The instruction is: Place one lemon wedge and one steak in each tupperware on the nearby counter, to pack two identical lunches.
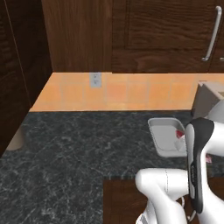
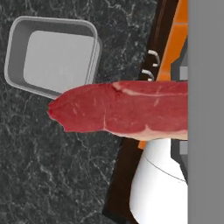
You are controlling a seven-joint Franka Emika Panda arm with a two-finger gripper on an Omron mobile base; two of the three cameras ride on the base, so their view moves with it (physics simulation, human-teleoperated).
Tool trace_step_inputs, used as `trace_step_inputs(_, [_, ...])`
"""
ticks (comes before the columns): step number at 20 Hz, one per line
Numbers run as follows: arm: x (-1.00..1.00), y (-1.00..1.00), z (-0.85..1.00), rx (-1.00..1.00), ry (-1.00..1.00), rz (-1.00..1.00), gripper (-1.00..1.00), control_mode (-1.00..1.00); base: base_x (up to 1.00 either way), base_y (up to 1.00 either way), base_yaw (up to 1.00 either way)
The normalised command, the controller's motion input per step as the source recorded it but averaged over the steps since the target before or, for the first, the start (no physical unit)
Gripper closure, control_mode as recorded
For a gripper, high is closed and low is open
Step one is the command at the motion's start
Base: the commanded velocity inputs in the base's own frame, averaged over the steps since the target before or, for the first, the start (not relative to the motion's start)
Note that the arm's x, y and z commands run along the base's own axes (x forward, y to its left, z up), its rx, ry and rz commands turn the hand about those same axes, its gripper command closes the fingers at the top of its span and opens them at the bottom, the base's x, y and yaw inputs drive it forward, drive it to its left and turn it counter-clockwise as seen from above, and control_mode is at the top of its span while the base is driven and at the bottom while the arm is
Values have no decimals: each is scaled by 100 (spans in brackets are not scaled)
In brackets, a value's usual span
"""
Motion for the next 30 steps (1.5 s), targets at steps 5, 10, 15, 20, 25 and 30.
trace_step_inputs(5, [57, -49, -49, -1, -7, 0, 100, -100, 0, 0, 0])
trace_step_inputs(10, [92, -46, -24, 0, -3, 1, 100, -100, 0, 0, 0])
trace_step_inputs(15, [97, -25, -1, 0, 1, 2, 100, -100, 0, 0, 0])
trace_step_inputs(20, [70, -26, -20, 0, 4, 0, 100, -100, 0, 0, 0])
trace_step_inputs(25, [42, -28, -36, 0, 2, 4, 100, -100, 0, 0, 0])
trace_step_inputs(30, [41, -3, -48, 0, 0, 3, 100, -100, 0, 0, 0])
